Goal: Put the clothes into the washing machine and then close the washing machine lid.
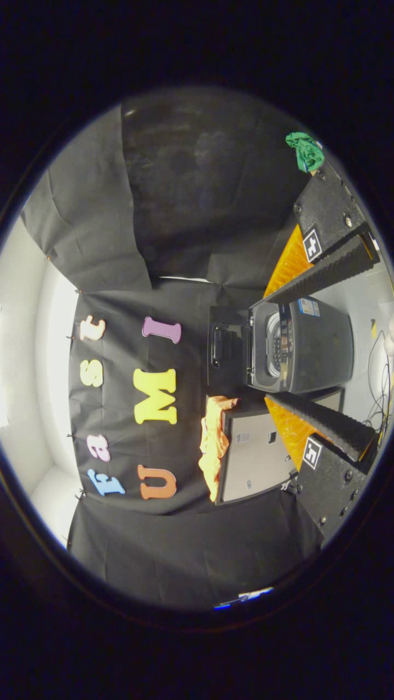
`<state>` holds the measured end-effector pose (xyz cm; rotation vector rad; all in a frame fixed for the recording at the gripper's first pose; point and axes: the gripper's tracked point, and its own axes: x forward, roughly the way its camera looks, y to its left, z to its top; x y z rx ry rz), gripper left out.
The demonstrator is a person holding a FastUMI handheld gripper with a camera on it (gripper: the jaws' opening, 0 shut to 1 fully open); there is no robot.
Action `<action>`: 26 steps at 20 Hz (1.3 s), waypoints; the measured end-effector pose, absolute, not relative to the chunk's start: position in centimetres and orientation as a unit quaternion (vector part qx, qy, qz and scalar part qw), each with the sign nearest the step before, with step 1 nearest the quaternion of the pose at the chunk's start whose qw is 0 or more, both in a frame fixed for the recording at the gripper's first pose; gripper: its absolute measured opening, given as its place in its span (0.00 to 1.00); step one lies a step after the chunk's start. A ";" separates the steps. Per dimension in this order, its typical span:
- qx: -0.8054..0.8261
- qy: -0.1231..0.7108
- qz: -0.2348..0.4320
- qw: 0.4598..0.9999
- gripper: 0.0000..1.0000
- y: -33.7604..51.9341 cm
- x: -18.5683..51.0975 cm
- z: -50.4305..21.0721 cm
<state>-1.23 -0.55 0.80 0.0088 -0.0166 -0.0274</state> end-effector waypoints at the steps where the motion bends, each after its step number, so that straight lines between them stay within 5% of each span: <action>1: 0.003 -0.009 -0.016 1.000 1.00 -0.6 -1.2 0.9; 12: 0.013 -0.005 -0.016 1.000 1.00 1.5 2.2 6.9; 26: 0.029 0.023 0.066 0.997 1.00 18.0 23.6 23.5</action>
